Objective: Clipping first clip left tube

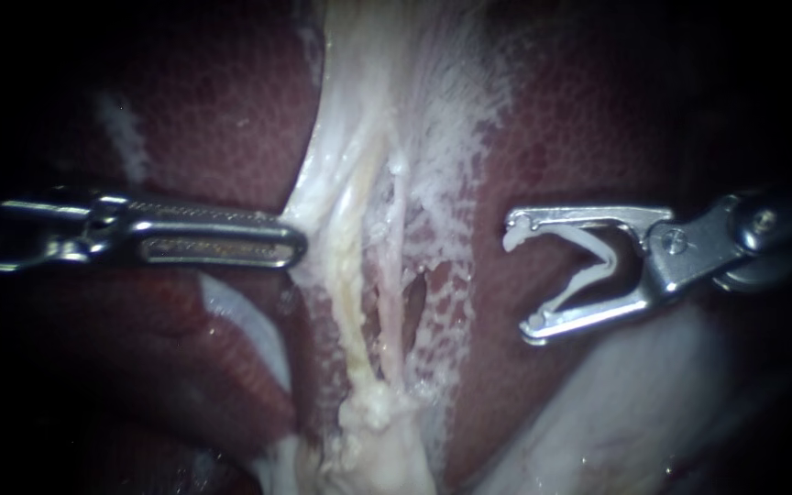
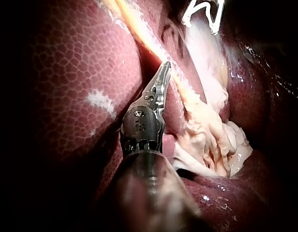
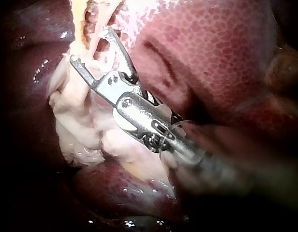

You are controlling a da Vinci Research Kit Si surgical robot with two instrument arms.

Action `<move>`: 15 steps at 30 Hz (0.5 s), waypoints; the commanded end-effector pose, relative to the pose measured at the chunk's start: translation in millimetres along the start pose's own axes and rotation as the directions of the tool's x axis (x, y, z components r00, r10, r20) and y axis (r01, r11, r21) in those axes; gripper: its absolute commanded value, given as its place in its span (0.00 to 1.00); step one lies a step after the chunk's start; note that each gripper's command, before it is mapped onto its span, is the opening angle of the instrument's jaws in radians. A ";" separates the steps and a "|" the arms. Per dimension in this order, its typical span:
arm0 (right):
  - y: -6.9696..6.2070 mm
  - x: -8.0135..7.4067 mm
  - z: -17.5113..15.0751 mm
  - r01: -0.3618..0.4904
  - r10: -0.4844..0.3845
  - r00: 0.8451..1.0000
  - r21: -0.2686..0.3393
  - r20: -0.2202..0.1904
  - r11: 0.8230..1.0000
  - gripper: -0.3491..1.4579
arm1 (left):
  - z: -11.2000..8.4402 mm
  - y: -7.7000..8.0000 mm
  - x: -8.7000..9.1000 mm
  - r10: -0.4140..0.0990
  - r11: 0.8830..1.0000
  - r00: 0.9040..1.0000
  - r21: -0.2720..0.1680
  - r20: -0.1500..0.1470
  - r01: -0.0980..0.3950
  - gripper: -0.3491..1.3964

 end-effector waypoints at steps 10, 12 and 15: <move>-1.3 -2.6 4.6 -0.040 0.039 0.999 0.045 0.032 0.998 0.52 | 0.2 0.0 0.1 0.000 1.000 1.000 -0.001 0.000 0.000 0.00; -1.6 -3.2 5.6 -0.046 0.043 0.998 0.055 0.041 0.997 0.52 | 0.2 0.0 0.1 0.000 1.000 1.000 -0.001 0.000 0.000 0.00; -2.0 -4.1 6.9 -0.052 0.049 0.997 0.067 0.052 0.996 0.52 | 0.2 0.0 0.1 0.000 1.000 1.000 -0.001 0.000 0.000 0.00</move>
